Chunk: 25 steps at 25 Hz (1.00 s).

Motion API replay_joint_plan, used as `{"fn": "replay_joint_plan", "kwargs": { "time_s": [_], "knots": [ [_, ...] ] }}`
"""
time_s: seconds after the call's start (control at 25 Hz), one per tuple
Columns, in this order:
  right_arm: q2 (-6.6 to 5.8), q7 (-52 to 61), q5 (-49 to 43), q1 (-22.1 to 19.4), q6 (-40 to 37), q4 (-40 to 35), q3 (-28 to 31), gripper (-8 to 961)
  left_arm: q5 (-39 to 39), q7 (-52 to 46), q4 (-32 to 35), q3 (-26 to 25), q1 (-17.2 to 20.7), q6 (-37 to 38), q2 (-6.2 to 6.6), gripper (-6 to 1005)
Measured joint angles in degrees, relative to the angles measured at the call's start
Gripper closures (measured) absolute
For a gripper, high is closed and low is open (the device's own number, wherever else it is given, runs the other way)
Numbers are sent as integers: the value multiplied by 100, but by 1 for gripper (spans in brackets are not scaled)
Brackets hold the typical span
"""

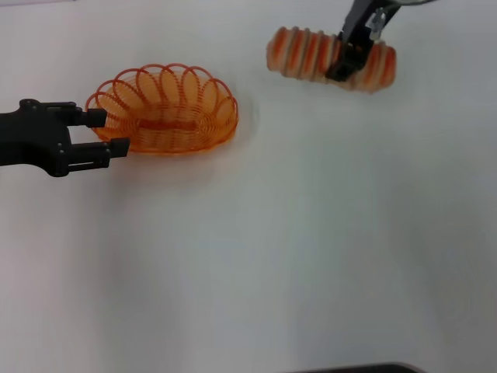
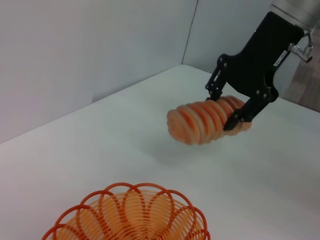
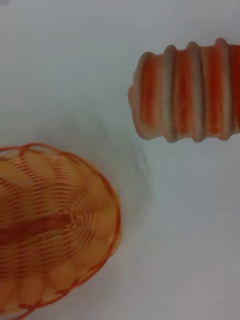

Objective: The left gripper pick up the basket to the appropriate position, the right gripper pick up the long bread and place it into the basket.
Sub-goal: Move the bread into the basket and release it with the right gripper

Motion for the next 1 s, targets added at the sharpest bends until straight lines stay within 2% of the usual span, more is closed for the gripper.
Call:
{"fn": "replay_joint_plan", "kwargs": {
  "time_s": [0.36,0.84,1.0],
  "knots": [
    [61,-632,225,309,520,-41,-73,466,-19,-55,9,6,-9,31,-16,376],
    [60,-827,1679,442,539,-35,-387,570,-91,-73,40,49,-75,51,-16,373],
    [21,-838,2149,416,424,-11,-397,609,-92,-73,45,49,-65,78,-16,374]
  ]
}}
